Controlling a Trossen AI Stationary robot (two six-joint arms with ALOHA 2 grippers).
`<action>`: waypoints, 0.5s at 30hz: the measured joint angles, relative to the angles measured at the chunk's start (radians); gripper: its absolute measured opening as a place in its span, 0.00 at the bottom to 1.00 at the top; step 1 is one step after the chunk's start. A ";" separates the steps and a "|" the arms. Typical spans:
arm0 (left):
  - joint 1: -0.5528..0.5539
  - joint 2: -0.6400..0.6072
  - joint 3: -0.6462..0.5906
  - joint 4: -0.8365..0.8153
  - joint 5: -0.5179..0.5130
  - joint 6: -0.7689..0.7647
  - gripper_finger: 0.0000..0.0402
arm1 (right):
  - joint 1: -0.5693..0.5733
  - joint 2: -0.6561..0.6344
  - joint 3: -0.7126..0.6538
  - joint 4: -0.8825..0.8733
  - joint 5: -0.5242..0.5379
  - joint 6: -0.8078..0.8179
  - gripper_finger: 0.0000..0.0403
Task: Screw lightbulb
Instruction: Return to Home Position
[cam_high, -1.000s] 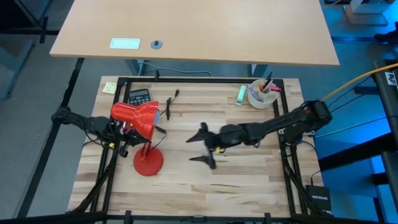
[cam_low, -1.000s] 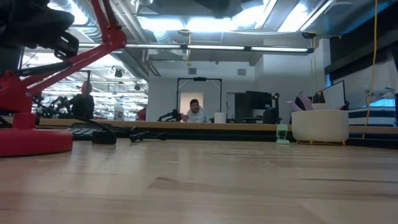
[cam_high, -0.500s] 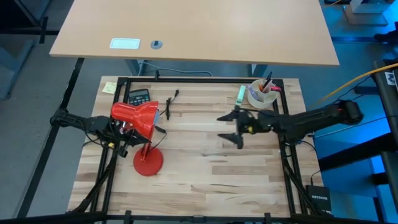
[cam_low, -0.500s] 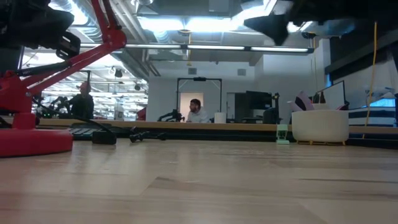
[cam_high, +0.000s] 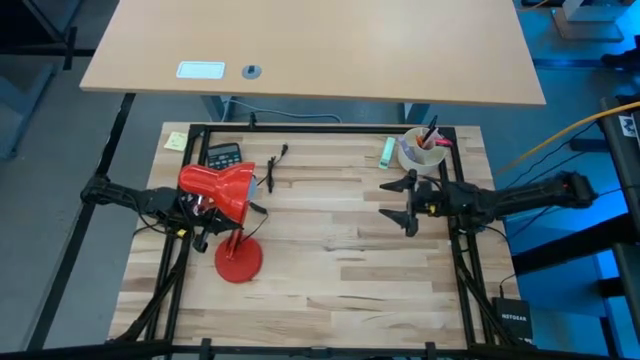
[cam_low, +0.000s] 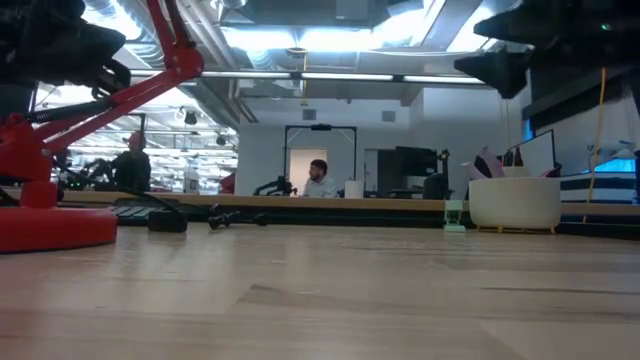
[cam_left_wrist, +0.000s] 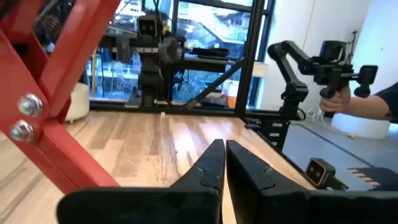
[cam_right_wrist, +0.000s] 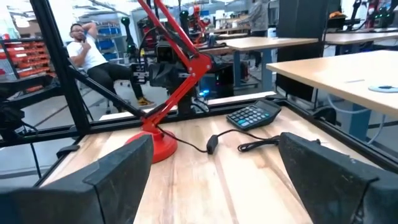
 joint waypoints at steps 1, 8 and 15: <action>0.000 0.000 0.000 0.003 0.000 0.007 0.01 | 0.000 -0.021 -0.014 0.000 0.000 0.000 0.88; 0.000 0.000 0.000 0.026 0.000 -0.010 0.01 | 0.000 -0.228 -0.057 -0.183 -0.002 -0.001 0.88; 0.000 0.000 0.000 0.036 0.000 0.010 0.01 | 0.000 -0.440 -0.057 -0.339 0.035 -0.003 0.88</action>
